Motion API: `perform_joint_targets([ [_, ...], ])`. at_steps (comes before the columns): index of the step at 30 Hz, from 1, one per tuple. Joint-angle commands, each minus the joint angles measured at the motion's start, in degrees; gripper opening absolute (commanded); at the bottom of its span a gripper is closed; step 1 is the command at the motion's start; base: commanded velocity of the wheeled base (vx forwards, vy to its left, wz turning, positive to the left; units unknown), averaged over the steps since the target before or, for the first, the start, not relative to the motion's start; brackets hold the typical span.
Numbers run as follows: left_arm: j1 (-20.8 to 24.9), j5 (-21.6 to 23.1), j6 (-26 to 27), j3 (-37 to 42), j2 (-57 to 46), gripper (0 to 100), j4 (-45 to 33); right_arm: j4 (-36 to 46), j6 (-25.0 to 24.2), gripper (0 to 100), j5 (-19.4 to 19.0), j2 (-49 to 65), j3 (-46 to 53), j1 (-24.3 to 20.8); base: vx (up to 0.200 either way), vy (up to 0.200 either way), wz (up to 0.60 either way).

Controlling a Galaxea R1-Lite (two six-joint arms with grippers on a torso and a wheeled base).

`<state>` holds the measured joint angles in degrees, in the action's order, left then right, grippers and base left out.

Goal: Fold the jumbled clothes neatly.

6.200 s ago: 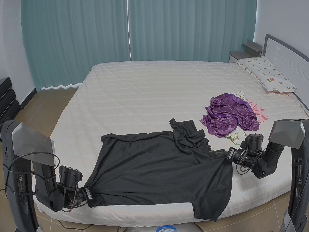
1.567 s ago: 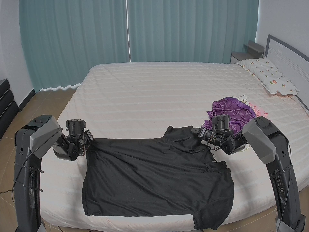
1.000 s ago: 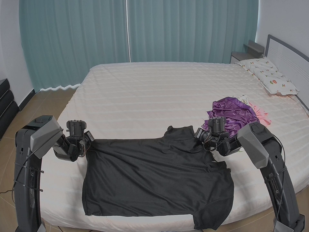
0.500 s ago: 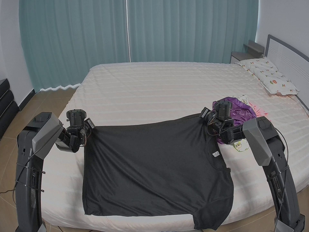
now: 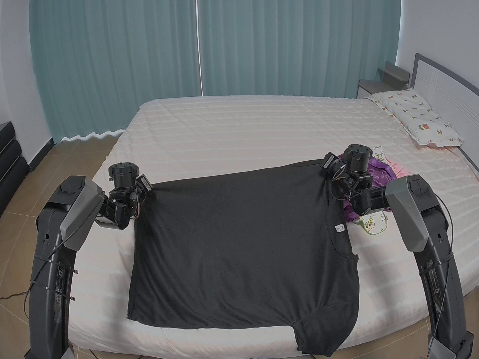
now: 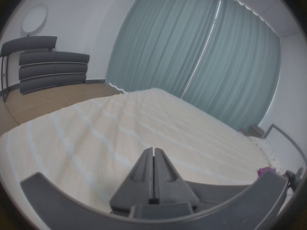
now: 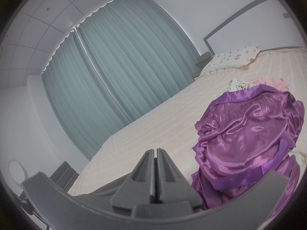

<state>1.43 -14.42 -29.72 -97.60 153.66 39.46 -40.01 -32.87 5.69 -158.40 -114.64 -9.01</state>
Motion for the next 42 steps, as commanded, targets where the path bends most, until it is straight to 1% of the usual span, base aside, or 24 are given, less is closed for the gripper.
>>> perform_joint_targets([
  [1,0.16,0.01,2.30,-0.49,1.99,0,-1.23,-0.07,2.37,0,-0.07,0.38,0.05,0.22,0.000,0.000,0.00],
  [3,0.16,0.01,3.09,-1.37,3.13,0,-1.14,-0.16,2.98,0,-0.07,-0.33,0.05,-0.13,0.000,0.000,0.00],
  [10,0.86,0.01,3.27,-2.16,3.57,0,-1.32,0.99,3.86,0,-0.07,-2.70,0.05,-0.48,0.000,0.000,0.00],
  [13,1.21,-0.08,3.44,-4.71,4.54,0,-1.14,0.37,4.57,0,0.37,-4.37,0.05,-0.48,0.000,0.000,0.00],
  [16,1.30,-1.57,3.53,-7.61,5.95,0,-1.58,-0.33,4.39,0,0.64,-5.25,0.05,-0.48,0.000,0.000,0.00],
  [21,1.65,-2.45,3.71,-8.13,7.53,0,-1.67,-0.51,4.39,0,0.72,-6.30,0.05,-0.57,0.000,0.000,0.00],
  [22,1.65,-2.45,3.71,-8.13,7.62,100,-1.67,-0.51,4.39,0,0.72,-6.39,0.05,-0.57,0.000,0.000,0.00],
  [23,1.74,-2.45,3.97,-8.22,7.97,100,-1.76,-0.51,4.30,0,0.72,-6.48,0.05,-0.57,0.000,0.000,0.00],
  [24,1.83,-2.45,4.14,-8.31,8.23,100,-1.67,-0.60,4.30,100,0.72,-6.57,0.05,-0.57,0.000,0.000,0.00],
  [29,2.62,-2.45,5.37,-8.49,9.11,100,-1.32,-0.60,4.48,100,1.16,-8.24,0.05,-1.27,0.000,0.000,0.00],
  [31,2.79,-2.72,6.17,-8.31,8.85,100,-0.88,-0.33,4.48,100,2.83,-7.62,0.05,-1.27,0.000,0.000,0.00],
  [34,2.35,-3.77,6.08,-6.29,7.00,100,-0.70,-0.33,4.39,100,3.54,-4.72,0.38,-0.66,0.000,0.000,0.00],
  [38,1.03,-3.60,4.67,5.66,-2.14,100,1.23,-2.27,2.28,100,1.78,6.88,15.32,-0.31,0.000,0.000,0.00],
  [42,0.51,1.33,1.60,24.38,-13.04,100,9.41,-8.33,2.10,100,-2.97,16.90,33.43,-1.01,0.000,0.000,0.00],
])
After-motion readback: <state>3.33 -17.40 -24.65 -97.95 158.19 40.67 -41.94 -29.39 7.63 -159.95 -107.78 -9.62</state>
